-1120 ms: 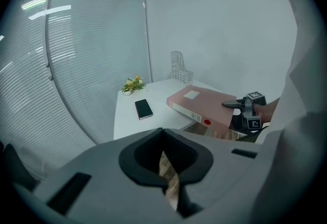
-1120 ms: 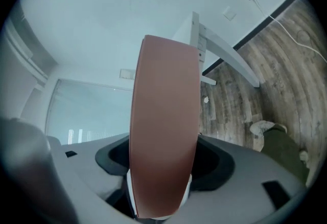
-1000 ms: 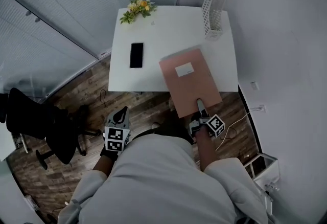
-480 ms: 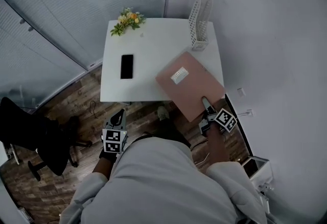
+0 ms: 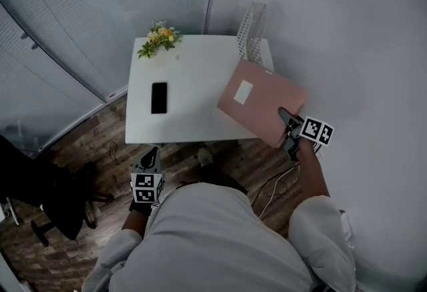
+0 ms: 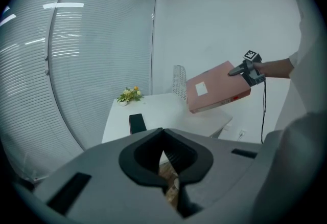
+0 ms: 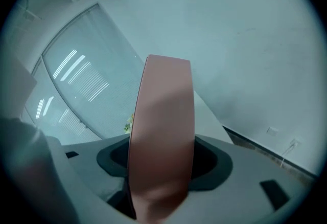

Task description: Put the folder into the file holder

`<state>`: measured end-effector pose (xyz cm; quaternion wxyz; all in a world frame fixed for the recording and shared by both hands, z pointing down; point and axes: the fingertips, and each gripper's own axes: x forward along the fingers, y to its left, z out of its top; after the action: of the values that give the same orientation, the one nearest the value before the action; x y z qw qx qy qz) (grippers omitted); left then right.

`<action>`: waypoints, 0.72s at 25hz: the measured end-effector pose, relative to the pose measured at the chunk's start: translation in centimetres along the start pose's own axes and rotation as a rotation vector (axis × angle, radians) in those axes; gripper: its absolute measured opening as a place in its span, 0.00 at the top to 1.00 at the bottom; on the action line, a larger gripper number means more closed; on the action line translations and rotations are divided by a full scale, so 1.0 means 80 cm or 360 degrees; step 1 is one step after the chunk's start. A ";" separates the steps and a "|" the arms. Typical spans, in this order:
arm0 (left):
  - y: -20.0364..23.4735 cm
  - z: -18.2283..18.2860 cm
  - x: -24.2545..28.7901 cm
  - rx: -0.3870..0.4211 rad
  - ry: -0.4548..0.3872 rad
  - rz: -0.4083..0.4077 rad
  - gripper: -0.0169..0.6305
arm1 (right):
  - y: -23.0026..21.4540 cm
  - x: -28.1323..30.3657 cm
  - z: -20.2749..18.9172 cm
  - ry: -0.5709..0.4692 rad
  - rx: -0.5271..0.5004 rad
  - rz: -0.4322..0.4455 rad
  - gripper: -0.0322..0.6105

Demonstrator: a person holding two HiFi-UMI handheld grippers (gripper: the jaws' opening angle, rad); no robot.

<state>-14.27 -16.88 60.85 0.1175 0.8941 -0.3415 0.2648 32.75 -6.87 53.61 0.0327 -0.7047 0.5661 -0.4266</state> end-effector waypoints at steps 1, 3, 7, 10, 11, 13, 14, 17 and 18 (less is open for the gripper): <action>0.000 0.001 0.002 -0.0006 -0.0006 0.0001 0.96 | 0.002 -0.002 0.017 0.0025 -0.0047 -0.0017 0.49; 0.000 0.003 0.005 -0.0017 -0.0012 -0.0001 0.96 | 0.008 -0.007 0.048 0.0080 -0.0140 -0.0052 0.49; -0.001 0.002 0.008 -0.0036 -0.0018 0.0001 0.96 | 0.026 -0.014 0.107 0.0185 -0.0330 -0.0114 0.48; 0.000 0.004 0.008 -0.0052 -0.0022 0.0006 0.96 | 0.043 -0.015 0.153 0.0220 -0.0445 -0.0151 0.48; 0.001 0.004 0.009 -0.0057 -0.0023 0.0011 0.96 | 0.047 -0.015 0.167 0.0225 -0.0473 -0.0163 0.48; 0.004 0.003 0.009 -0.0069 -0.0025 0.0024 0.96 | 0.055 -0.011 0.195 0.0235 -0.0513 -0.0182 0.48; 0.005 0.002 0.009 -0.0077 -0.0026 0.0030 0.96 | 0.059 -0.008 0.208 0.0241 -0.0530 -0.0193 0.48; 0.012 -0.001 0.008 -0.0107 -0.0017 0.0050 0.96 | 0.071 0.004 0.247 0.0256 -0.0597 -0.0255 0.48; 0.014 -0.002 0.007 -0.0120 -0.0012 0.0056 0.96 | 0.073 0.009 0.259 0.0259 -0.0618 -0.0281 0.48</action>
<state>-14.74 -17.93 61.35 0.1451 0.8839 -0.3674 0.2504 41.44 -18.59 37.79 -0.1868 -0.7078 0.5745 -0.3662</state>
